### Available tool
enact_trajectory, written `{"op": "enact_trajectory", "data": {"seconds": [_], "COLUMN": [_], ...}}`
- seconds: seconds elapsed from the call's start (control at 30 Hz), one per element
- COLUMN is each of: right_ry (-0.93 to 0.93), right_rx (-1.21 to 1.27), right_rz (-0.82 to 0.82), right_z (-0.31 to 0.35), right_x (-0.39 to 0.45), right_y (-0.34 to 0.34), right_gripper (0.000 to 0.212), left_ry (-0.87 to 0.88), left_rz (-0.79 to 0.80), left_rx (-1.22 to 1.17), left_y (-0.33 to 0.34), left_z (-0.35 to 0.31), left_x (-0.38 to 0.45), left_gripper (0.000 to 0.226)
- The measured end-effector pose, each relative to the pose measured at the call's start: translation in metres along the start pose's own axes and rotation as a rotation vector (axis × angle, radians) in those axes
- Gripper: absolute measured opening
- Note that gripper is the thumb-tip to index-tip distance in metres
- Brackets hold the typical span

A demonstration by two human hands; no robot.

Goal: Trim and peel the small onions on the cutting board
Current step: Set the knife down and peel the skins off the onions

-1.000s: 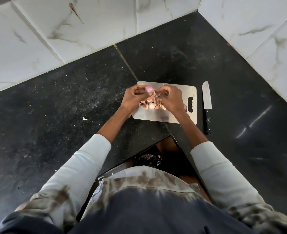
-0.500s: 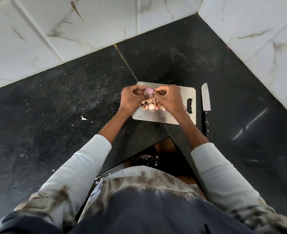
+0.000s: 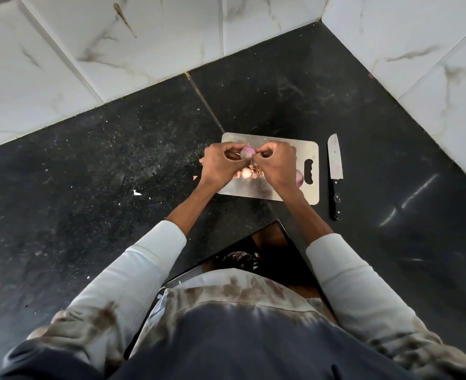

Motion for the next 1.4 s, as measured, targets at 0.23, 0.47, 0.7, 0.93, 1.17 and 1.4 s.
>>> {"op": "enact_trajectory", "data": {"seconds": [0.23, 0.47, 0.7, 0.93, 1.17, 1.4], "right_ry": [-0.047, -0.071, -0.022, 0.079, 0.111, -0.078], "right_rx": [0.07, 0.092, 0.125, 0.257, 0.207, -0.182], "right_rz": [-0.007, 0.003, 0.035, 0.111, 0.038, 0.211], "right_z": [0.001, 0.0, -0.007, -0.013, -0.028, -0.014], "right_x": [0.003, 0.002, 0.008, 0.014, 0.015, 0.011], "right_y": [-0.008, -0.004, 0.0, 0.006, 0.007, 0.033], "right_gripper": [0.026, 0.032, 0.029, 0.027, 0.026, 0.023], "left_ry": [-0.027, -0.098, -0.199, -0.321, -0.357, -0.31], "left_rz": [0.028, 0.005, 0.088, 0.082, 0.008, 0.017], "left_rx": [-0.049, -0.104, -0.28, -0.456, -0.584, -0.531], "left_y": [0.003, 0.0, 0.007, 0.015, 0.009, 0.005], "left_z": [0.001, 0.01, 0.02, 0.026, 0.029, 0.03], "left_x": [0.006, 0.012, 0.012, 0.009, 0.008, 0.004], "left_gripper": [0.032, 0.037, 0.037, 0.026, 0.026, 0.042]}}
Point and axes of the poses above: each hand's wrist, its own x-axis towards the middle knuckle, its own y-axis out of the palm, z = x × y, the point moved 10 cm from there along x, towards the middle knuckle, and after that the axes turned 2 degrees about -y, right-handed, at the moved point
